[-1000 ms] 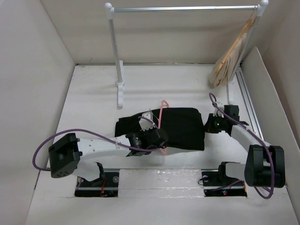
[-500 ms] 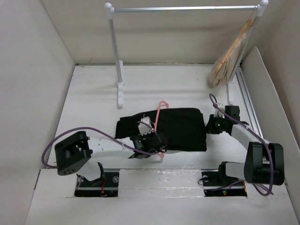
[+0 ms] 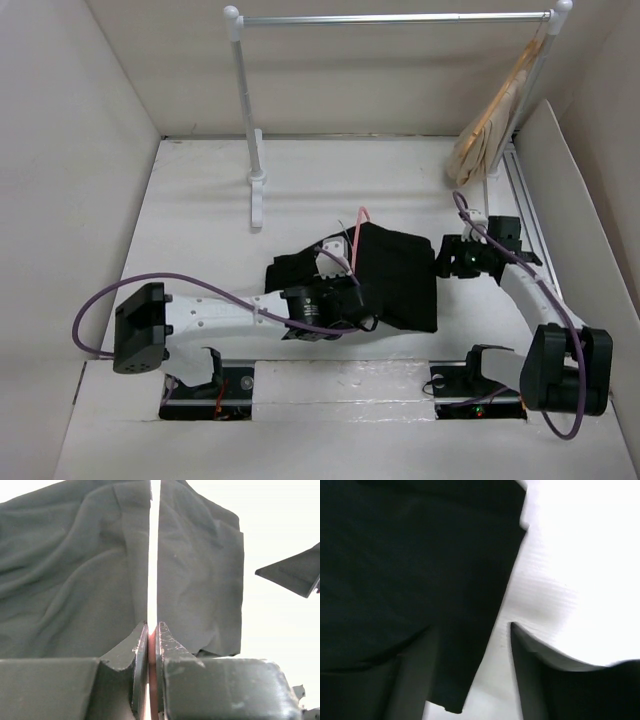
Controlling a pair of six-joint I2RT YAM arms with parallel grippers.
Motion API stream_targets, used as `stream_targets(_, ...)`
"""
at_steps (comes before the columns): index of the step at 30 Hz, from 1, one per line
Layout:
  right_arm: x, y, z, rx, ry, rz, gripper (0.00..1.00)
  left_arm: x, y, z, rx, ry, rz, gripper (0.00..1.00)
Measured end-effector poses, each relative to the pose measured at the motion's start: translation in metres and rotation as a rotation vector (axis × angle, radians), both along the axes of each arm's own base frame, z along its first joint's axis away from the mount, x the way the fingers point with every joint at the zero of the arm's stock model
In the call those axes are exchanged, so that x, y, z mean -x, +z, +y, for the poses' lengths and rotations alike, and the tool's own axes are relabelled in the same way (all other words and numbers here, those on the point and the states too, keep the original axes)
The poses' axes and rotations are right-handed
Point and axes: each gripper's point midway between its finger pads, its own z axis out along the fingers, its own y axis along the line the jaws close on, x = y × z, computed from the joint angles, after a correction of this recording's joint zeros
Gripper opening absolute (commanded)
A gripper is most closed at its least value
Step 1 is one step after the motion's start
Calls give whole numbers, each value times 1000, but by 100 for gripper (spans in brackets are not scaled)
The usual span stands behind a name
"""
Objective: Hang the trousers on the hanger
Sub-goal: Place the trousers on the hanger, then place the hanger at the clothesline.
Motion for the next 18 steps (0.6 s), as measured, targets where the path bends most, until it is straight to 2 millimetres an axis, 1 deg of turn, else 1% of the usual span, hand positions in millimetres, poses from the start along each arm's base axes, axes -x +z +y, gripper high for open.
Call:
stream_targets(2,-3,17,1,-5,6,-33,71,6,8,-3,-23,-19,-27,0)
stream_targets(3,-3,28,2,-5,8,-59,74,8,11,-4,-33,-25,-37,0)
stream_targets(6,-8,77,6,-11,21,-174,74,13,26,-10,-67,-44,-81,0)
stream_targets(8,-12,117,14,-27,50,-268,74,16,40,-13,-73,-52,-115,0)
stream_targets(10,-11,156,33,-83,97,-356,75,19,54,-17,-66,-60,-146,0)
stream_targets(12,-2,186,57,-165,150,-422,76,21,64,-19,-59,-64,-169,0)
stream_targets(16,24,225,98,-362,208,-452,78,23,78,-15,-56,-68,-205,0)
stream_targets(18,36,238,118,-467,229,-452,77,22,87,-10,-51,-62,-226,0)
